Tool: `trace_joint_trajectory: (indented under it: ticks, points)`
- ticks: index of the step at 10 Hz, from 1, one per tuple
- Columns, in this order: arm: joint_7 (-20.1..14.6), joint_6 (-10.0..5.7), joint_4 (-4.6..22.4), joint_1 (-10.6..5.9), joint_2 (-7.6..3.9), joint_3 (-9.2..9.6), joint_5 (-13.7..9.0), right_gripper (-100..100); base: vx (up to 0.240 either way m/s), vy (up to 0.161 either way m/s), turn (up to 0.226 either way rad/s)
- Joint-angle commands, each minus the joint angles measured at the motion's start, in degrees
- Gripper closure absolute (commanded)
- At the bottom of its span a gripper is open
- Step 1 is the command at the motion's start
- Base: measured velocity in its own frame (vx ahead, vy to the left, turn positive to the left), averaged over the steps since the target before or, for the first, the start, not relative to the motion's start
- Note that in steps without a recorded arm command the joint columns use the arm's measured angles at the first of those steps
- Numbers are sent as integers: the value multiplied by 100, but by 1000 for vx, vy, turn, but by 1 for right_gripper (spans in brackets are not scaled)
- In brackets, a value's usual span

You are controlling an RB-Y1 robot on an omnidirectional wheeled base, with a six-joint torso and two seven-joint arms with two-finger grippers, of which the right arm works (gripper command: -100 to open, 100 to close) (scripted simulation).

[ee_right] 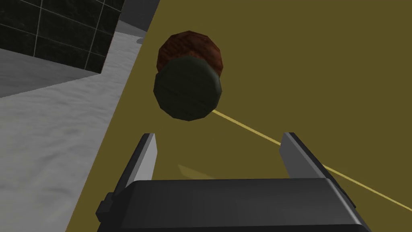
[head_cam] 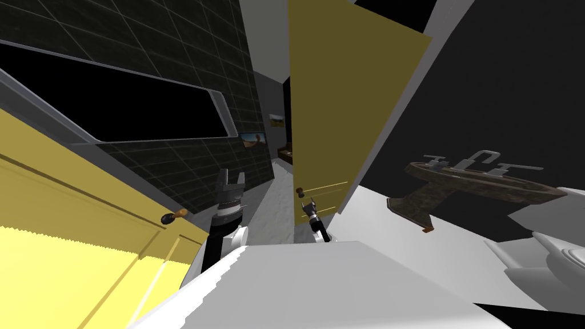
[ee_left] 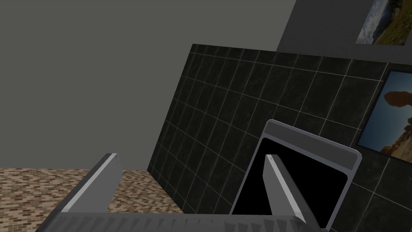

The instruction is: Push the door open

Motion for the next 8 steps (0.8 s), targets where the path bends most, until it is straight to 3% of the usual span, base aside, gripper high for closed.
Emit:
trace_joint_trajectory:
  ticks: [1, 5, 8]
  points:
    - [-286, -5, -55, 32, 69, 83, -148, -100, -91, -65, 45]
    - [-781, 11, -153, 86, 156, 189, -335, -100, -63, -43, 28]
    - [-1304, 33, -283, 156, 291, 330, -580, -100, -74, -40, 37]
